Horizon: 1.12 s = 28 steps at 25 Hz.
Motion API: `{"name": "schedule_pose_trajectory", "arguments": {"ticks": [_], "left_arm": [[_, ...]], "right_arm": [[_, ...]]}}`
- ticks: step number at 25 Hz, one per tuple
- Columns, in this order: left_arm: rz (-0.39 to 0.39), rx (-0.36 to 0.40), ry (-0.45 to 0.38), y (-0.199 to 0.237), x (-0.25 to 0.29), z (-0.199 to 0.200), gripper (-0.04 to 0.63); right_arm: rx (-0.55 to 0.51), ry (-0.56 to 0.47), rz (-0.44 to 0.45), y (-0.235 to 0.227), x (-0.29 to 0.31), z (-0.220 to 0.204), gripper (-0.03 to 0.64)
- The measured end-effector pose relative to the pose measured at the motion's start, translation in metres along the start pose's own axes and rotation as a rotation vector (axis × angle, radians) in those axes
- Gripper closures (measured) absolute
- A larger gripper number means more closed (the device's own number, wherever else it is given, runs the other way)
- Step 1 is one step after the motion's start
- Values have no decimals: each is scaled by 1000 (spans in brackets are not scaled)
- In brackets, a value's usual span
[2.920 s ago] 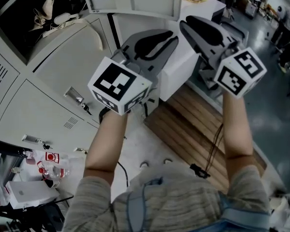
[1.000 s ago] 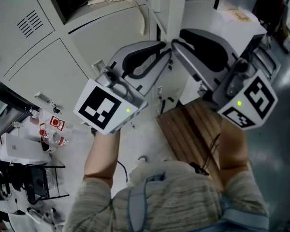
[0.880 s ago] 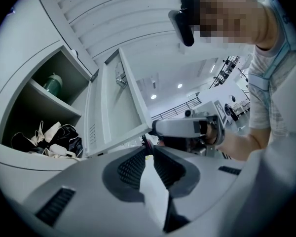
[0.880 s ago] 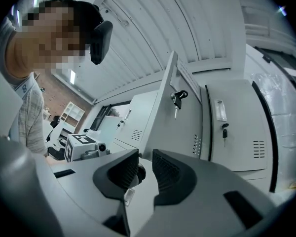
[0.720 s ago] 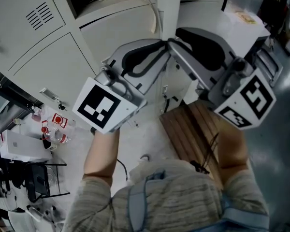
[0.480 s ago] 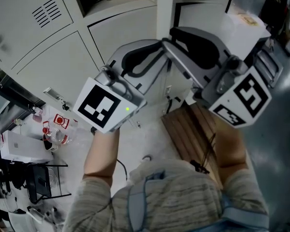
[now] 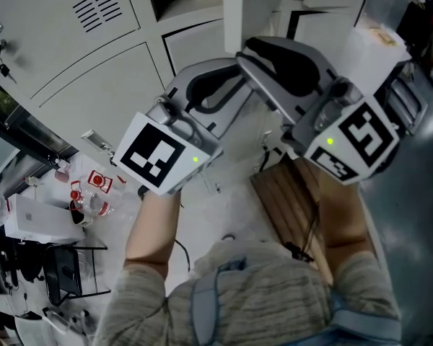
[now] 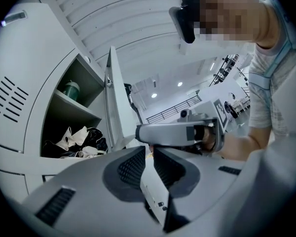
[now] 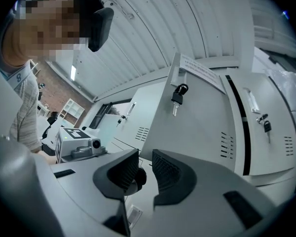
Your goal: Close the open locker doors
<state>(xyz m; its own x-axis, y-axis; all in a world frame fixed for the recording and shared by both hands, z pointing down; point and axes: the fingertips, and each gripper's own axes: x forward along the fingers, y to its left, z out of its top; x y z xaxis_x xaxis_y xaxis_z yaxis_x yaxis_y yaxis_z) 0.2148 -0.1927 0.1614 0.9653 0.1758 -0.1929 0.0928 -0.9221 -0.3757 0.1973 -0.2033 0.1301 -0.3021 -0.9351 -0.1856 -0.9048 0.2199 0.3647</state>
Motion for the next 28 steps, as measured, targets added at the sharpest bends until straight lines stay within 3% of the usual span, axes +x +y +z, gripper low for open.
{"name": "schedule_pose_trajectory", "arguments": {"ticks": [15, 28], "left_arm": [[15, -1, 23, 57, -27, -19, 548], [29, -14, 22, 79, -34, -28, 548]], "right_arm": [[-3, 32, -9, -4, 72, -15, 531], [-17, 44, -9, -14, 104, -21, 531]]}}
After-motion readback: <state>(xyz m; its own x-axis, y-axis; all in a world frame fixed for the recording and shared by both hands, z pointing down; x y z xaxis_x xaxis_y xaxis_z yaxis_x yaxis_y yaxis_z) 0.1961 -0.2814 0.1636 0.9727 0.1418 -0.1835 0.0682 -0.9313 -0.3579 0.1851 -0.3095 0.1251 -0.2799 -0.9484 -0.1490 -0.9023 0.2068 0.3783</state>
